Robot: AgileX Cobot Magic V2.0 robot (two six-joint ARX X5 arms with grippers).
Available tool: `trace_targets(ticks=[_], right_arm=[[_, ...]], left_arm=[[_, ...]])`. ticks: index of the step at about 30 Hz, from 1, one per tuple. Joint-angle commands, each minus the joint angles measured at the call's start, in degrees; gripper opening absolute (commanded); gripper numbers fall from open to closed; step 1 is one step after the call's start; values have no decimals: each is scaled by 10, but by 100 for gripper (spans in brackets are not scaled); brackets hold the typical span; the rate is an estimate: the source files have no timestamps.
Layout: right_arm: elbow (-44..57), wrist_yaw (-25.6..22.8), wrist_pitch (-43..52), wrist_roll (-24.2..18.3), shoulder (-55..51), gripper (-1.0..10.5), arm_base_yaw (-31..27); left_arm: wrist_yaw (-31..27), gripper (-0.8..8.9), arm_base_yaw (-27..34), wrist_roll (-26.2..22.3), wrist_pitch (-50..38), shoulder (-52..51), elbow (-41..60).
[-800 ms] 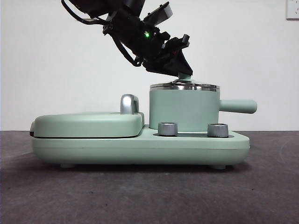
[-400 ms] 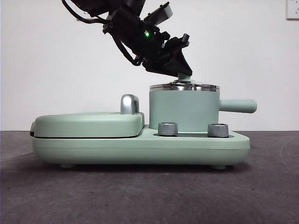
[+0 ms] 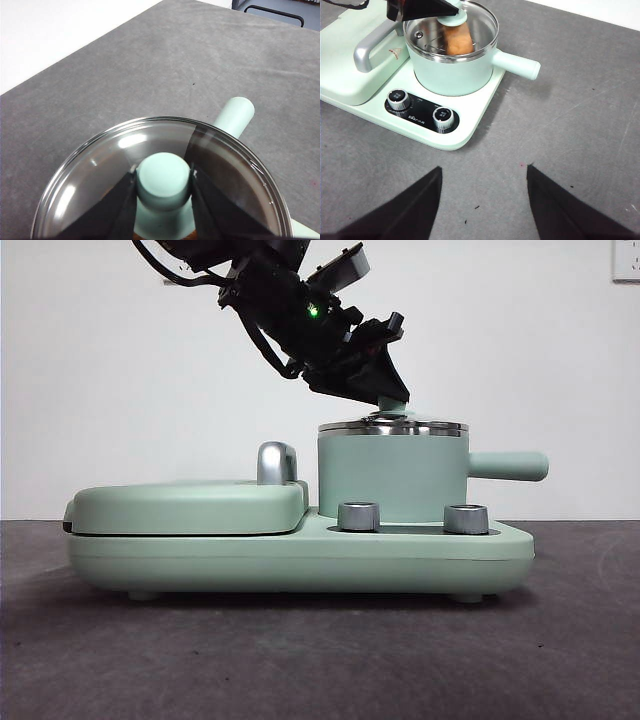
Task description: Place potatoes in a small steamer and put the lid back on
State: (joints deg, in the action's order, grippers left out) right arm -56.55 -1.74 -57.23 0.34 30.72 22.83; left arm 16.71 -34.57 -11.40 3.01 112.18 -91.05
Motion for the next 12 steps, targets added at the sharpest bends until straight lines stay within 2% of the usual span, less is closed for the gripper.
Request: trace_targets(ticks=[1,12], right_arm=[[-3,-2,1,8,2,263,3],[-3,-2,1,8,2,263,3]], left_arm=[[-7,9,-2,-16,13,8,-11],[-9,9,-2,-17,10,8,-13]])
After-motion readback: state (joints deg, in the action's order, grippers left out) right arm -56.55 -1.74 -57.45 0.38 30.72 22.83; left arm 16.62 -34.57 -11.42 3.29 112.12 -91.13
